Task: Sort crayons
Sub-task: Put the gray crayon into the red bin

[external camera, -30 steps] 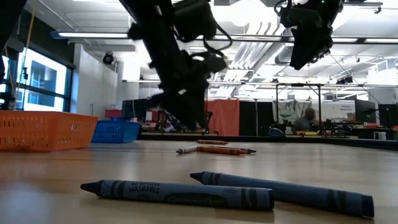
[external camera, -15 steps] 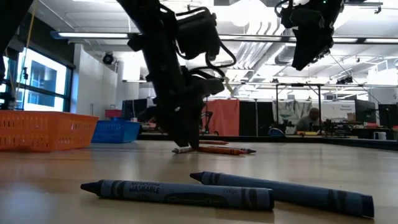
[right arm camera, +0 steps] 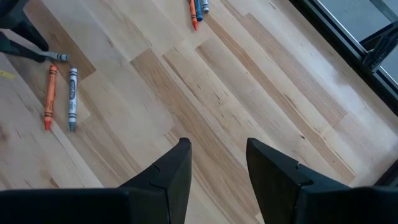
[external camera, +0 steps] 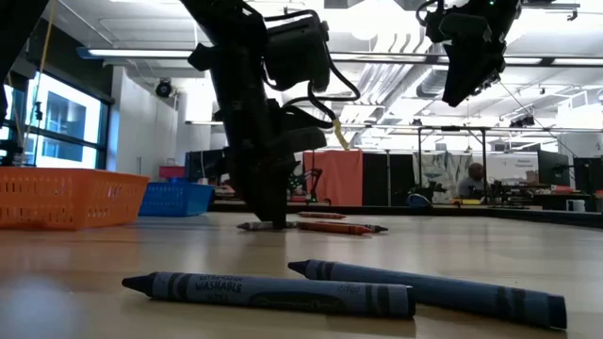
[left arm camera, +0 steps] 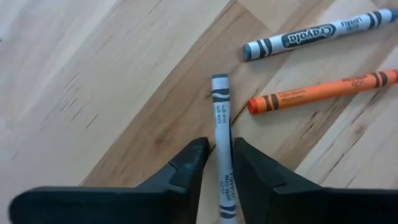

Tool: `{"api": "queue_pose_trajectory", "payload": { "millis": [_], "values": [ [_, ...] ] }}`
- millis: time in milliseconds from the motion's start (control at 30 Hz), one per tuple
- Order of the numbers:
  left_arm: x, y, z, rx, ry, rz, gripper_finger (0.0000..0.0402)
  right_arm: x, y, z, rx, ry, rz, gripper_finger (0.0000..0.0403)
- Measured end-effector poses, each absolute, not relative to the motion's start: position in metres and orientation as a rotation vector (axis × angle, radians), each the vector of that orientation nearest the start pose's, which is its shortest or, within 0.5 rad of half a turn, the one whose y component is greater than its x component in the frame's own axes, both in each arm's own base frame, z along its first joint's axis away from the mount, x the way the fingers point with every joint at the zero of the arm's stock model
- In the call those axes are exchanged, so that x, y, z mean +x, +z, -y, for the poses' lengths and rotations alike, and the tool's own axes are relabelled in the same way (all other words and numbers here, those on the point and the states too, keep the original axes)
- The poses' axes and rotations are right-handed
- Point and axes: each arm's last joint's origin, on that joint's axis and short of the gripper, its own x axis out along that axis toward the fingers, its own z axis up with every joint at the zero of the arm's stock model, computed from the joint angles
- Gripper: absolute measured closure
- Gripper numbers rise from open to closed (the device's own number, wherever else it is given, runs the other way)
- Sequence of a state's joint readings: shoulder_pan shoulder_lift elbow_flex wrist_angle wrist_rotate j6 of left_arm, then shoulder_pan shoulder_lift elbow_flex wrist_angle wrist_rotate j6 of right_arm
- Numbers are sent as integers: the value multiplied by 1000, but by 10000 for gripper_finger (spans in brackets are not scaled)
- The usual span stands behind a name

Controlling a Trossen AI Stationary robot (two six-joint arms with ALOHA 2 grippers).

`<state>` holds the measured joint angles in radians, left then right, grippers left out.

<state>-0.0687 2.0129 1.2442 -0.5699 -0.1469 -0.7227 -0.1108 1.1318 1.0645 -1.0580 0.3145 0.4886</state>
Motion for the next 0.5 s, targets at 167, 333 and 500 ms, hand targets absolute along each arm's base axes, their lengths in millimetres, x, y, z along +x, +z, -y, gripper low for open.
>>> {"api": "queue_pose_trajectory", "payload": {
  "millis": [167, 333, 500],
  "values": [
    [372, 121, 24, -394, 485, -1254, 379, 195, 300, 31, 315, -643, -1006, 254],
    [372, 121, 24, -356, 461, -1257, 398, 195, 300, 31, 317, -645, -1005, 254],
    [377, 129, 25, -308, 383, -1255, 400, 195, 300, 31, 321, -647, -1003, 254]
  ]
}}
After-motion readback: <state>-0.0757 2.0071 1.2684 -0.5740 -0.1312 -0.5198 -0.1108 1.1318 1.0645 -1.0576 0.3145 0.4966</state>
